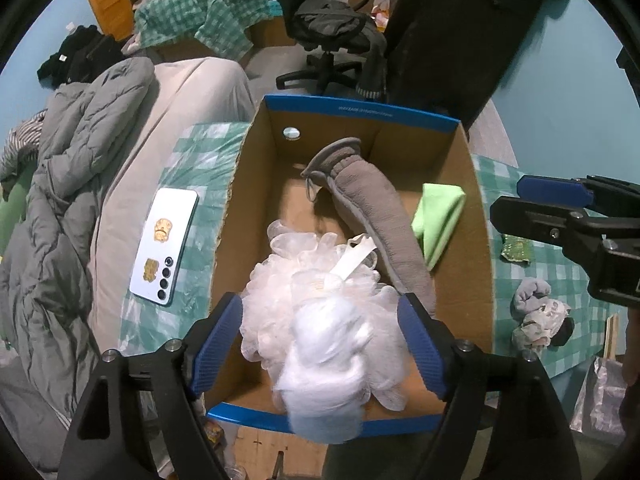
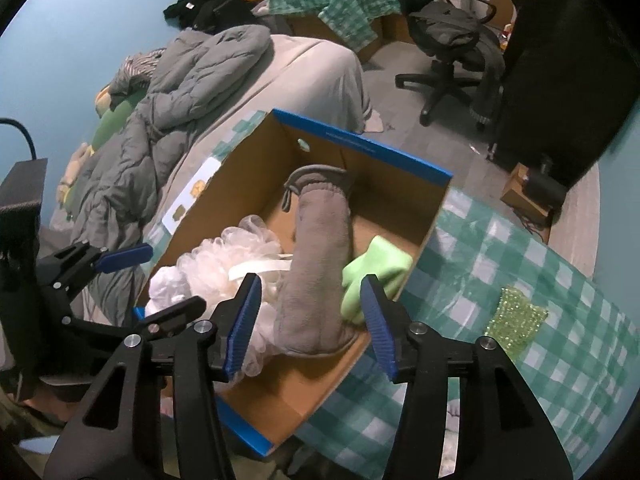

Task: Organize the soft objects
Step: 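Lower the green cloth and white socks into the box and open both tools, then move both tools back over the table toward the remaining socks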

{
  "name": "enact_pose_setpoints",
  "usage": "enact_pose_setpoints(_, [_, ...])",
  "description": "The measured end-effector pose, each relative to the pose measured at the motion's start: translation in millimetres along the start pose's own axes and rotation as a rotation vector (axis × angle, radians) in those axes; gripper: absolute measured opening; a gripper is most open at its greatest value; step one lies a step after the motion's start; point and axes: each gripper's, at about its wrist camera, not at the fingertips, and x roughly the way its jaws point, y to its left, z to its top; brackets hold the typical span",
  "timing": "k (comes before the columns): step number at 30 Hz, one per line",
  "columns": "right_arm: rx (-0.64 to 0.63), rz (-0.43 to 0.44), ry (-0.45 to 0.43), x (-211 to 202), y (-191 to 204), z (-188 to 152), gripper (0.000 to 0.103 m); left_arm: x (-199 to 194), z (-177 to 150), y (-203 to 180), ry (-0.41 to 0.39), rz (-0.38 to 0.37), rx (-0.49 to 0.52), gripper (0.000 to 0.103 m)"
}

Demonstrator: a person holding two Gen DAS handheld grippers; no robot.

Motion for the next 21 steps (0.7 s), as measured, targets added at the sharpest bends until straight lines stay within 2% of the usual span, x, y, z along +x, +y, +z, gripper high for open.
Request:
enact_pose_setpoints(10, [0.032,-0.032,-0.014,-21.2,-18.5,-9.0,0.062,-9.6,1.7,-17.5,-0.006,-0.025,0.013,0.081])
enact_pose_setpoints(21, [0.076,-0.074,-0.012,-44.6,-43.4,-29.7,0.063,-23.5,3.7,-52.1,-0.026,-0.048,0.059,0.081])
